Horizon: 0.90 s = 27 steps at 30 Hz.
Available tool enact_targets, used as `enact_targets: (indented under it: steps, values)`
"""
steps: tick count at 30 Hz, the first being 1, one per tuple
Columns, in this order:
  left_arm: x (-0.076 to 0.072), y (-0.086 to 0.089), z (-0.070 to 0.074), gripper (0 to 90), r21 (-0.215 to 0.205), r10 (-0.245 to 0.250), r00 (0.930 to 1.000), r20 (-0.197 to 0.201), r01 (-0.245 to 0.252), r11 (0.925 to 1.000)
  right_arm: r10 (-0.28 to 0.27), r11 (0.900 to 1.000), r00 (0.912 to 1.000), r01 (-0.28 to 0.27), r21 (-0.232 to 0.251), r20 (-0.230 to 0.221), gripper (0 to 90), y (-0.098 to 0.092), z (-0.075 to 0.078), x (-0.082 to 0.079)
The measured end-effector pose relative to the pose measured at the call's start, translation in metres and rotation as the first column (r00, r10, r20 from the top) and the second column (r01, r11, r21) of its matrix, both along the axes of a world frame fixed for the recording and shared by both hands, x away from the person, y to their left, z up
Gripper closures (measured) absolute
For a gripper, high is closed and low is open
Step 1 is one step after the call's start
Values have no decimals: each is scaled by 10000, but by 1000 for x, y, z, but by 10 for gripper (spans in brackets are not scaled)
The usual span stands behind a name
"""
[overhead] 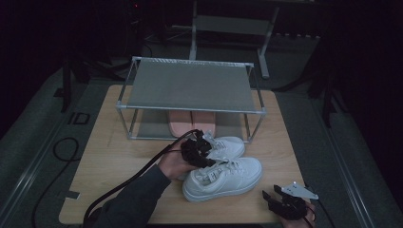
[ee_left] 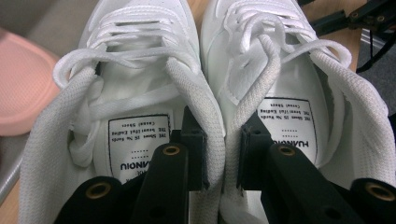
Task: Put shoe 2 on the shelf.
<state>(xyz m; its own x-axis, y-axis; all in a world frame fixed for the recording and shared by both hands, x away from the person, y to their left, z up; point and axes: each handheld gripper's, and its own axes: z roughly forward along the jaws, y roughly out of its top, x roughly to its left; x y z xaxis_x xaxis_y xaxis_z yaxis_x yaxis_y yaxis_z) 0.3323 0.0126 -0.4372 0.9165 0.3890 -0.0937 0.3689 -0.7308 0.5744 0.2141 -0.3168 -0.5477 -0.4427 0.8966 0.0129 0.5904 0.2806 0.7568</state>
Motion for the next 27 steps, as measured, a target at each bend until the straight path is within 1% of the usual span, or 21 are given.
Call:
enact_targets:
  steps: [3, 8, 12, 17, 19, 27]
  values:
    - [4, -3, 2, 768, 18, 15, 9999, -111, -15, 10000, 13, 10000, 10000, -13, 43, 31, 451, 1, 0, 0]
    - [6, -8, 6, 767, 46, -87, 10000, 26, 86, 10000, 37, 10000, 10000, -37, 59, 16, 451, 1, 0, -1]
    - [10, -11, 10, 767, -10, -128, 9999, -18, 128, 9999, 100, 9999, 10000, -100, 17, 3, 451, 1, 0, -1]
    - [11, -16, 14, 766, 32, -229, 9997, 103, 229, 9997, 174, 9998, 9998, -174, 5, 1, 453, 5, 0, -3]
    - [12, -20, 16, 766, -18, -241, 9996, 122, 241, 9997, 138, 9999, 9999, -138, 22, 0, 453, 5, 0, -4]
    - [14, -27, 23, 766, -17, -450, 9987, 223, 451, 9990, -12, 9999, 10000, 13, 163, -21, 454, 0, -1, -5]
